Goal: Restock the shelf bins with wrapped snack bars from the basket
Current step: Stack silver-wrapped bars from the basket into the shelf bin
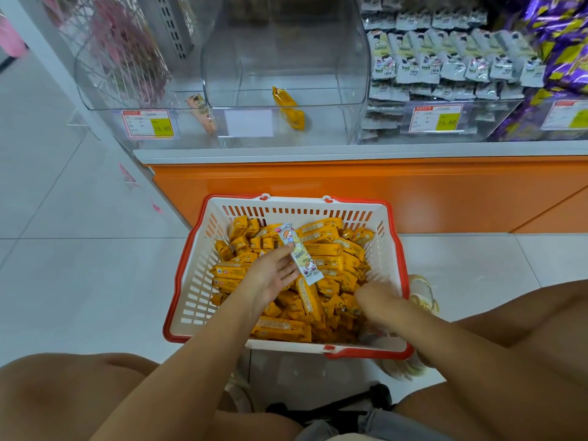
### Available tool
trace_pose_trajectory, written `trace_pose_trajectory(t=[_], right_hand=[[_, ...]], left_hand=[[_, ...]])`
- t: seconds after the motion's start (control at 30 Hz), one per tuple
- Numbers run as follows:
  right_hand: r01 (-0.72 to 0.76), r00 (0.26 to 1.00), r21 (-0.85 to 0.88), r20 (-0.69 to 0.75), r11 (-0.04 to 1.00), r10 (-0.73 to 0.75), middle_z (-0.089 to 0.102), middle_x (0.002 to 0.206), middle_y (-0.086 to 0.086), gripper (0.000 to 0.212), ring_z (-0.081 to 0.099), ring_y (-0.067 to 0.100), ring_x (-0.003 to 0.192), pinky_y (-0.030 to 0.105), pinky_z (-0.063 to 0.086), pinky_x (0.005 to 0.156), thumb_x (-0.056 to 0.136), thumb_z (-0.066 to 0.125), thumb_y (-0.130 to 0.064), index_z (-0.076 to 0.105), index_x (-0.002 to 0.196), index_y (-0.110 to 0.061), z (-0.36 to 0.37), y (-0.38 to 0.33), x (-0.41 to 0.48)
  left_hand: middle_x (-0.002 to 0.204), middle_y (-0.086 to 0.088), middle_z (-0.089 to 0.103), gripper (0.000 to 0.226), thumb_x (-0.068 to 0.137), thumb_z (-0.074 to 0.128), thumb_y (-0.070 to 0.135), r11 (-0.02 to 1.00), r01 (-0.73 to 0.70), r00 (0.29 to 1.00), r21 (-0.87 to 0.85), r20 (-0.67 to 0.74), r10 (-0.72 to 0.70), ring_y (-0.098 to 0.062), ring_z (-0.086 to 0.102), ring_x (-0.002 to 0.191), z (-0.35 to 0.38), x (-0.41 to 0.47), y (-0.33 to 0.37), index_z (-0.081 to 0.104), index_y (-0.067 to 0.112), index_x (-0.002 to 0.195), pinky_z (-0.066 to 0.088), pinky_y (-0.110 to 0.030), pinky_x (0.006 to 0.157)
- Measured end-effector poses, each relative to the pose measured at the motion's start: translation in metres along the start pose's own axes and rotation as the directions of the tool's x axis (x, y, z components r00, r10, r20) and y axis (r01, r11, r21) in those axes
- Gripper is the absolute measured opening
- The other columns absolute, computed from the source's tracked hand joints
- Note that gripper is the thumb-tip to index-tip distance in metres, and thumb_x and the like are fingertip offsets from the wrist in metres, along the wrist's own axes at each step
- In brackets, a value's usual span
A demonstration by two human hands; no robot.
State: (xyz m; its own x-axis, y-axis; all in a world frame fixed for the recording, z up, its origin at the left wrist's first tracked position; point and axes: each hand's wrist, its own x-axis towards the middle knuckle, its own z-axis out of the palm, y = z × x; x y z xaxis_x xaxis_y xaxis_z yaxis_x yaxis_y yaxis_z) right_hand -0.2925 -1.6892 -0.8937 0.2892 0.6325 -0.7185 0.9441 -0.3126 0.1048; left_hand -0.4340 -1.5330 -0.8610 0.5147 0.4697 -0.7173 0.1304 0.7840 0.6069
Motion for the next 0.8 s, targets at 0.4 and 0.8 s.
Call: trace_pose_trajectory(t=[0.4, 0.8], right_hand=[[-0.063, 0.995, -0.031, -0.08, 0.998, 0.06, 0.064, 0.118, 0.012, 0.023, 0.061, 0.028, 0.111, 0.035, 0.048, 0.092, 0.088, 0.063, -0.008, 0.065, 0.11, -0.007, 0.018, -0.001, 0.0], [0.149, 0.988, 0.375, -0.098, 0.915, -0.121, 0.067, 0.092, 0.006, 0.016, 0.064, 0.018, 0.085, 0.023, 0.047, 0.071, 0.087, 0.069, -0.019, 0.069, 0.093, -0.005, -0.052, 0.025, -0.02]], left_hand=[[0.103, -0.01, 0.064, 0.006, 0.093, 0.058, 0.02, 1.0, 0.007, 1.0, 0.028, 0.01, -0.008, -0.026, 0.059, 0.103, -0.001, 0.004, 0.0, 0.059, 0.015, 0.097, 0.047, -0.038, 0.092], [0.112, -0.01, 0.063, 0.019, 0.092, 0.059, 0.031, 0.971, 0.038, 0.994, 0.237, 0.093, -0.061, -0.03, 0.056, 0.109, 0.003, 0.002, 0.001, 0.063, 0.018, 0.104, 0.048, -0.045, 0.091]])
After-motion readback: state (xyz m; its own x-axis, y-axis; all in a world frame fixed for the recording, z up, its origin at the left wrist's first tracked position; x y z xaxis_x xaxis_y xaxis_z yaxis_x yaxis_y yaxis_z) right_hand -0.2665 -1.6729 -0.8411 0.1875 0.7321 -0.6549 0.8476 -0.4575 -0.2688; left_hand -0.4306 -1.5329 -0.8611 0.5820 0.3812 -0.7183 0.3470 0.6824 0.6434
